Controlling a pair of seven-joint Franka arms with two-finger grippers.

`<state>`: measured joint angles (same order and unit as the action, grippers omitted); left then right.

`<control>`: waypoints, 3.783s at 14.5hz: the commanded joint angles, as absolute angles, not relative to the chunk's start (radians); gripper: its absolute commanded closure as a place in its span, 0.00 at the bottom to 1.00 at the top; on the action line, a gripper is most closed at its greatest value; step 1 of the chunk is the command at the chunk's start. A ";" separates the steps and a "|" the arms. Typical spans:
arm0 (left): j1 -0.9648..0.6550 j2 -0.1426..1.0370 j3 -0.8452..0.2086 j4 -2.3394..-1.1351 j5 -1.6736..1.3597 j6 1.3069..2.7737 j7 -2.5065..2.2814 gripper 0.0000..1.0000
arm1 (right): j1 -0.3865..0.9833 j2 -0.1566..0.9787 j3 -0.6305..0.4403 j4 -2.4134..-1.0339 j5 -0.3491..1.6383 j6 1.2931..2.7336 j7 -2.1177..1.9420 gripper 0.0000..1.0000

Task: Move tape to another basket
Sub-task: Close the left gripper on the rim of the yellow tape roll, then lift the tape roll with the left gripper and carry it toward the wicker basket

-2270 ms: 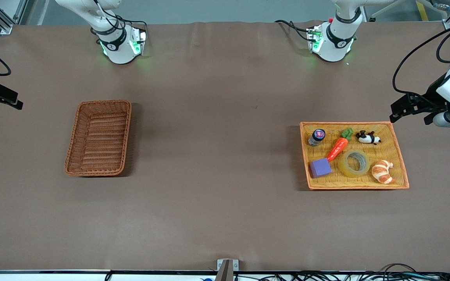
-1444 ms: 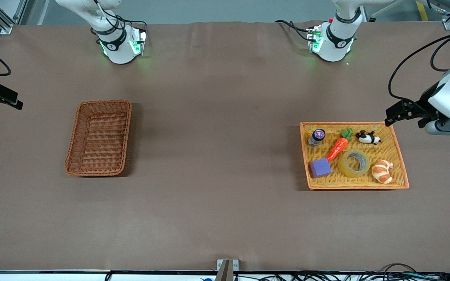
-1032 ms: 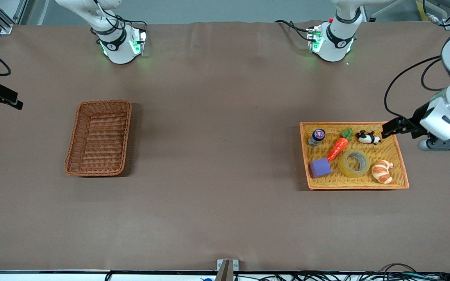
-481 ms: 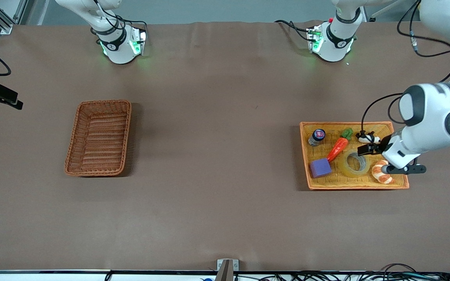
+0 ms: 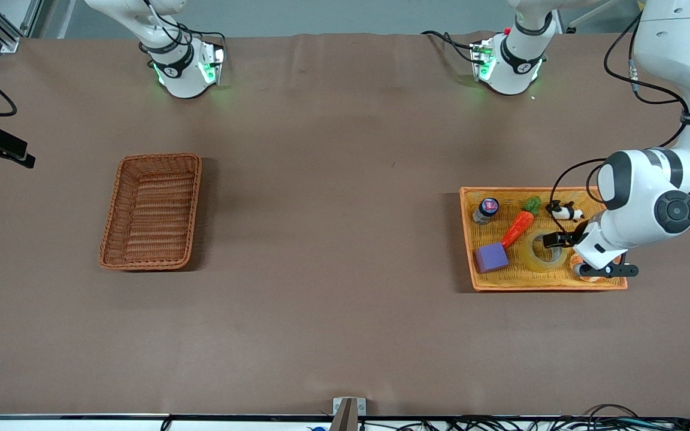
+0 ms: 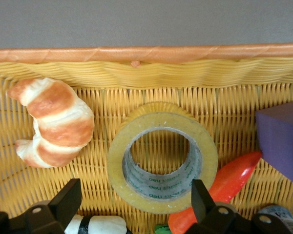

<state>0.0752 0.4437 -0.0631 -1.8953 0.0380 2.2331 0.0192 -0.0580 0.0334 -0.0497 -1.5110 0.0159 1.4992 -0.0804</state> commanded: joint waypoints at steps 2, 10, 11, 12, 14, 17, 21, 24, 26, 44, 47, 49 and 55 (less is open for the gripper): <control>0.094 0.511 -0.066 -1.855 0.055 2.243 0.026 0.01 | -0.064 0.018 -0.046 -1.522 0.023 1.500 -0.078 0.00; 0.106 0.540 -0.066 -1.853 0.057 2.234 0.026 0.68 | -0.064 0.018 -0.046 -1.522 0.023 1.499 -0.078 0.00; 0.106 0.531 -0.066 -1.856 0.055 2.230 0.026 0.81 | -0.064 0.018 -0.046 -1.522 0.025 1.499 -0.078 0.00; 0.106 0.522 -0.066 -1.862 0.055 2.229 0.026 0.89 | -0.064 0.018 -0.046 -1.522 0.023 1.499 -0.078 0.00; 0.106 0.497 -0.066 -1.870 0.055 2.214 0.026 0.93 | -0.064 0.018 -0.046 -1.522 0.023 1.499 -0.078 0.00; 0.123 0.392 -0.063 -1.872 0.057 2.157 0.025 0.94 | -0.064 0.018 -0.046 -1.522 0.023 1.499 -0.078 0.00; 0.103 0.281 -0.107 -1.839 0.060 2.074 0.008 0.99 | -0.064 0.018 -0.046 -1.522 0.023 1.499 -0.078 0.00; 0.080 0.282 -0.236 -1.812 0.060 2.051 -0.084 0.97 | -0.064 0.018 -0.046 -1.522 0.023 1.499 -0.078 0.00; 0.017 0.293 -0.274 -1.807 0.075 2.049 -0.179 0.96 | -0.064 0.018 -0.046 -1.522 0.023 1.497 -0.078 0.00; -0.669 0.906 -0.261 -1.227 0.086 2.179 -0.672 0.93 | -0.068 0.044 -0.043 -1.489 0.023 1.514 -0.081 0.00; -0.667 0.934 -0.252 -1.227 0.086 2.299 -0.638 0.92 | -0.054 0.044 -0.040 -1.488 0.024 1.517 -0.077 0.00; -0.675 0.931 -0.250 -1.230 0.086 2.306 -0.627 0.82 | -0.029 0.044 -0.040 -1.489 0.025 1.517 -0.069 0.00; -0.654 0.839 -0.244 -1.284 0.097 2.283 -0.637 0.00 | 0.087 0.087 -0.040 -1.525 0.025 1.603 -0.058 0.00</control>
